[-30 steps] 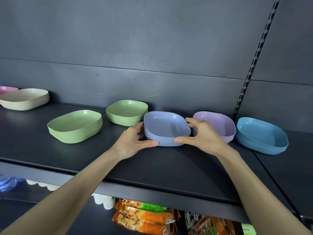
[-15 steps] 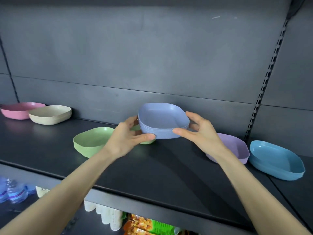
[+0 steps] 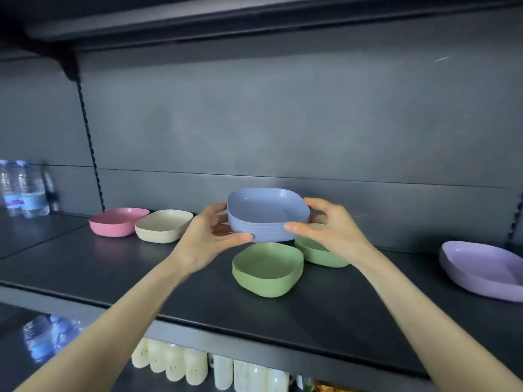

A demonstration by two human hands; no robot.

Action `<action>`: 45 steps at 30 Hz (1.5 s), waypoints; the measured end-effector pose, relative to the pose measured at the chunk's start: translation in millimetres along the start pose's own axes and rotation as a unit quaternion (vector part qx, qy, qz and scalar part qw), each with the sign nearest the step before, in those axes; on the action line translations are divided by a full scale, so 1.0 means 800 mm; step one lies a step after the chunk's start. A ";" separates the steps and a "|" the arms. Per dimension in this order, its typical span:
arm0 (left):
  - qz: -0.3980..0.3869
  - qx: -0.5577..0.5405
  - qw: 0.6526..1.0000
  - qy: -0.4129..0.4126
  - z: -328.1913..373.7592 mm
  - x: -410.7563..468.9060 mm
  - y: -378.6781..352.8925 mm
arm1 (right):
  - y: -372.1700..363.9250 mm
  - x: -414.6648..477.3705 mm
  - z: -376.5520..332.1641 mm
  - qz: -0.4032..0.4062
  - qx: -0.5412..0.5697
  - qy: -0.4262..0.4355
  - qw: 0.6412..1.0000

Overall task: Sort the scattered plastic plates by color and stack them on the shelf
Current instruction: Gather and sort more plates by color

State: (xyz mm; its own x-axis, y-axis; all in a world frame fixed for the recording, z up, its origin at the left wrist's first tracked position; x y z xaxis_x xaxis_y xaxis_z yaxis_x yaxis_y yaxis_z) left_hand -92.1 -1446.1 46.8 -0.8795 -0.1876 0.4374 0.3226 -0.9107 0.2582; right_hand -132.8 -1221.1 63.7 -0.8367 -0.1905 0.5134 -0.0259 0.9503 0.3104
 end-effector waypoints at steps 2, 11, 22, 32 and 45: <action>-0.012 0.001 1.000 0.002 -0.012 0.008 0.027 | -0.028 0.002 -0.006 0.006 -0.004 -0.004 1.000; -0.079 0.005 0.997 -0.018 -0.044 0.072 0.089 | -0.096 0.040 -0.023 0.024 -0.052 -0.026 0.998; -0.101 0.044 0.993 0.042 -0.131 0.154 0.120 | -0.167 0.117 0.040 -0.033 -0.124 -0.085 0.988; -0.127 0.073 0.988 0.041 -0.197 0.215 0.151 | -0.229 0.166 0.067 -0.042 -0.203 -0.110 0.972; -0.221 0.064 0.973 0.001 -0.240 0.235 0.140 | -0.256 0.151 0.084 -0.015 -0.264 -0.207 0.942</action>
State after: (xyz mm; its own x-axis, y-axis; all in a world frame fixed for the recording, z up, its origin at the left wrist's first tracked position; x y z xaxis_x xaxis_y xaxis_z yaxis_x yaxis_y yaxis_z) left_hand -288.4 -1654.2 -7.1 -0.9427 0.2107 0.2586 -0.0453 -0.8490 0.5265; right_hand -265.7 -1422.1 8.7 -0.9843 0.0009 0.1766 0.1316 0.6706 0.7301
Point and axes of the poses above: each hand's wrist, its own x-axis towards the middle knuckle, its own y-axis out of the back of the hand, z = x × y, the point moved 3 cm from there along x, towards the middle knuckle, and after that the axes turned 7 degrees about z, right-handed, at the moved point
